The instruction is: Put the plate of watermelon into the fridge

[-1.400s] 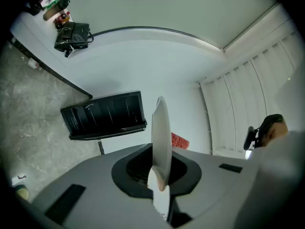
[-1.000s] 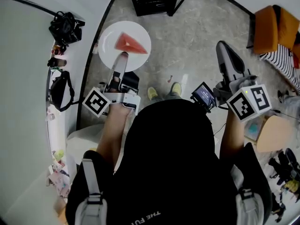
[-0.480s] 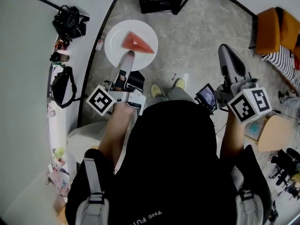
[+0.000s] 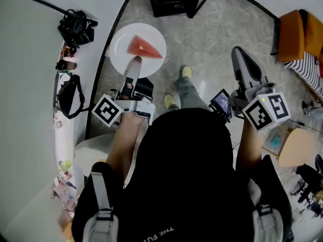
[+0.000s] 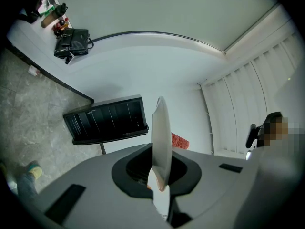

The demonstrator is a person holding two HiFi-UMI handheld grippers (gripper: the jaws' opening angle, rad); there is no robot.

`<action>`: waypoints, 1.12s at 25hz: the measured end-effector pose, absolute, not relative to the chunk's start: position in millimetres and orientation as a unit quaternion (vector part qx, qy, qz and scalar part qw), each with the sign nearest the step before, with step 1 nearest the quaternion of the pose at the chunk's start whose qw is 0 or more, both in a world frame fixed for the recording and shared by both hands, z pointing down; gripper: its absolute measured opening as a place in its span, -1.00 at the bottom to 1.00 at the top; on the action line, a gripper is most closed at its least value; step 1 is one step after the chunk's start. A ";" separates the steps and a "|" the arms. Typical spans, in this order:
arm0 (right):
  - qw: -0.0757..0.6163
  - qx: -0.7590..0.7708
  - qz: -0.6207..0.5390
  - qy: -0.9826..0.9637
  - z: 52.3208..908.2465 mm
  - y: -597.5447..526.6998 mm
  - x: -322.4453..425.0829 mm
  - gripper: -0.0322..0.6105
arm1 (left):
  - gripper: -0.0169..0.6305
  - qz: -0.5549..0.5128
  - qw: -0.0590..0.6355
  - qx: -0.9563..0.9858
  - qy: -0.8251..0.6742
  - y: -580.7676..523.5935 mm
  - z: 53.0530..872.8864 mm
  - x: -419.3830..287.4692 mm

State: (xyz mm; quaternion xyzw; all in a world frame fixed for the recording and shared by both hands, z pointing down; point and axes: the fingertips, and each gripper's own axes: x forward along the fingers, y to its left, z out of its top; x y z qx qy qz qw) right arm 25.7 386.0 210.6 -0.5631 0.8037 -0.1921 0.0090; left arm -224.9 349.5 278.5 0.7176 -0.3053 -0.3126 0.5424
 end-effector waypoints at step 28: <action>-0.003 -0.557 -0.152 0.816 209.3 262.4 85.5 -0.87 | -0.89 -0.328 0.521 0.725 -0.308 238.4 267.0 -164.8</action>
